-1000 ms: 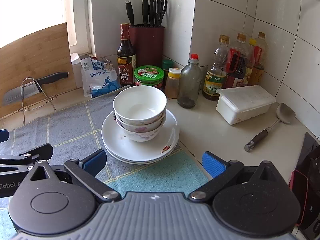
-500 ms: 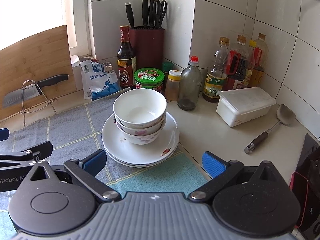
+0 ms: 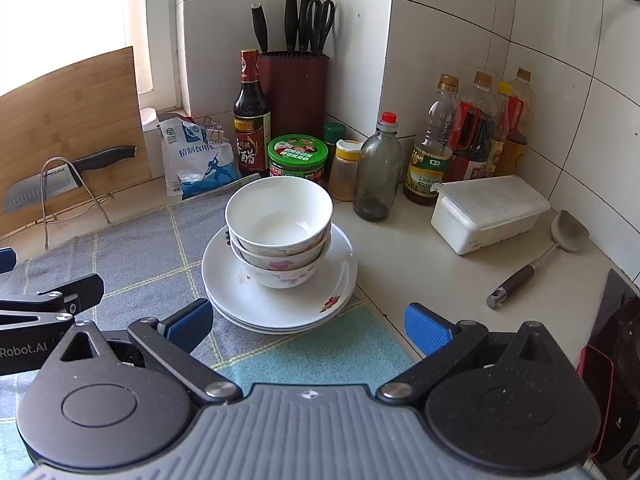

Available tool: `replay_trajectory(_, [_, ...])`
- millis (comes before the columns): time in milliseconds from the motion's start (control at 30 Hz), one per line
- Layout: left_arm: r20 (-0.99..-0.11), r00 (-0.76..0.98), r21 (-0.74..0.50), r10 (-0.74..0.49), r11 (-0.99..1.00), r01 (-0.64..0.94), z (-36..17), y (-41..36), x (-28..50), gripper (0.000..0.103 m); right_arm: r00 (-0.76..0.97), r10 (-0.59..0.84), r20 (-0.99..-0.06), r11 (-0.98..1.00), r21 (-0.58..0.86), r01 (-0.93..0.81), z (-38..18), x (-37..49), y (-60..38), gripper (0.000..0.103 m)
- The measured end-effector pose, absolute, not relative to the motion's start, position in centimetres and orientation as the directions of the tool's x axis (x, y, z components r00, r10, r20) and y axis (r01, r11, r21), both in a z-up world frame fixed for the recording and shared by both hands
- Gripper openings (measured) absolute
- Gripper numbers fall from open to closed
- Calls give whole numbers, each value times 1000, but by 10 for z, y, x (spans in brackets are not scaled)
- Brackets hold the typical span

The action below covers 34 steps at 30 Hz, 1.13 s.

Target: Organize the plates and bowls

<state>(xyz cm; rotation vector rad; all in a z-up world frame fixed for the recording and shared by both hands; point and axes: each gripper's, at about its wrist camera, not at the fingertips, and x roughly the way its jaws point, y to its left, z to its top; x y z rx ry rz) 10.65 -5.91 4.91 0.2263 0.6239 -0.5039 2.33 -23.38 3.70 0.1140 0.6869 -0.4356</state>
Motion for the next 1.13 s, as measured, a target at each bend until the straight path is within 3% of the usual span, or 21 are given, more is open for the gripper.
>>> replay_trajectory(1133, [-603, 697, 48, -388, 854, 518, 51, -57, 111, 102, 685, -374, -626, 902, -73, 426, 42, 26, -230, 103])
